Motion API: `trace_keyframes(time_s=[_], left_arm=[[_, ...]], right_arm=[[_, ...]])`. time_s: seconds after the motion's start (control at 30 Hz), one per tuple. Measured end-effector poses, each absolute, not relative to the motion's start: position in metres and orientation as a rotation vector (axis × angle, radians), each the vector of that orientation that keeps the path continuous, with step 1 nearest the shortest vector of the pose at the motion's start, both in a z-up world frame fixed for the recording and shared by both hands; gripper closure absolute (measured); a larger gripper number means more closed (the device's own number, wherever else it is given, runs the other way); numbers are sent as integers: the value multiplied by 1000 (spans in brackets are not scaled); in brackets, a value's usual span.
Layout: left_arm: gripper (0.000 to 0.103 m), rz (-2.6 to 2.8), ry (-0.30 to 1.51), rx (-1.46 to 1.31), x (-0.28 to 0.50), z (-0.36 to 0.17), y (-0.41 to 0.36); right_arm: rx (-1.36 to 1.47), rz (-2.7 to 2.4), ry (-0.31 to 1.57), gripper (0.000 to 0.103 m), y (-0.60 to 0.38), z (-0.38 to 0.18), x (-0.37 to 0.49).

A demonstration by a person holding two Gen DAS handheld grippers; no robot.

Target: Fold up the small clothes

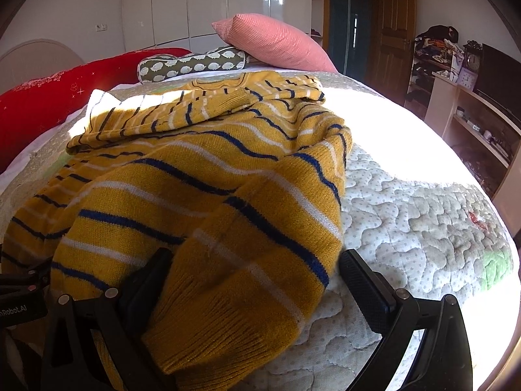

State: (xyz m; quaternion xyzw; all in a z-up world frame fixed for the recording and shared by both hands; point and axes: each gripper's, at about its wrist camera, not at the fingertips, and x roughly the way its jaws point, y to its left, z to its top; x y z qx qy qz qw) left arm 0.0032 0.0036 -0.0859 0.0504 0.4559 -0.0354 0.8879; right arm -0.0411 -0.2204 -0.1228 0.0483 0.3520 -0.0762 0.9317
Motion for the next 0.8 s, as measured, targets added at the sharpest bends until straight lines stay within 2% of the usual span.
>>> trace_keyframes(time_s=[0.4,0.5,0.67,0.8], left_arm=[[0,-99,917,119,1,-86,3],[0,-113,925,116,2,-79,5],[1,-146,846,47,-13,-51,19],[1,-152,822,-39,-13,-34,39]], right_arm=[[92,-136,818,1,-222,-113,-32],[99,-141,785,17,-227,-90,-45],[102,-71,674,18,-236,-26,-51],[102,36,701,18,-243,-2,8]])
